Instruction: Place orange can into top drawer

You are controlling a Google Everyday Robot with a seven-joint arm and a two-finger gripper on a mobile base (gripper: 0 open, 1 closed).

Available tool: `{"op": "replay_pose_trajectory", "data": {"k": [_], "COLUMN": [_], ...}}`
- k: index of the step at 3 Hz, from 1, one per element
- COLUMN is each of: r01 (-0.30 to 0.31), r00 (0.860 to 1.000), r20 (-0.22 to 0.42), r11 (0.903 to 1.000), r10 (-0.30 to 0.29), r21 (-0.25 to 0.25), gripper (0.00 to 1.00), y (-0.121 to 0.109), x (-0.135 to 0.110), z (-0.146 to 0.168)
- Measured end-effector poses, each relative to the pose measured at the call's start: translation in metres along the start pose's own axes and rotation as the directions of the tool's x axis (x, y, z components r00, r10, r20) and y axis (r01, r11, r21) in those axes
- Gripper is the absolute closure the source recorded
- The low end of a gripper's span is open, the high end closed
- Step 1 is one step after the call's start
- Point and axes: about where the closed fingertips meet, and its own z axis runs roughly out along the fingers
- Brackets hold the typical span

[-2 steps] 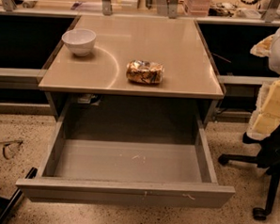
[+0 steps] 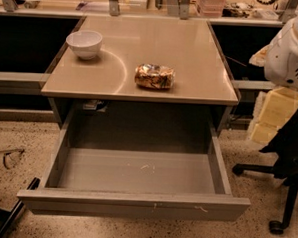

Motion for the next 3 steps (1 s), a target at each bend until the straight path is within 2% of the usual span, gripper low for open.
{"op": "replay_pose_trajectory", "data": {"k": [1, 2, 3], "r01": [0.077, 0.175, 0.175], "r00": [0.997, 0.983, 0.983], "r20": [-0.009, 0.059, 0.059], "r11": [0.9963, 0.982, 0.982], "r10": [-0.077, -0.171, -0.171], "r21": [-0.038, -0.07, -0.07], "gripper": [0.0, 0.0, 0.0], "y": [-0.014, -0.039, -0.039], "x": [-0.047, -0.122, -0.122], "z": [0.052, 0.108, 0.108]}}
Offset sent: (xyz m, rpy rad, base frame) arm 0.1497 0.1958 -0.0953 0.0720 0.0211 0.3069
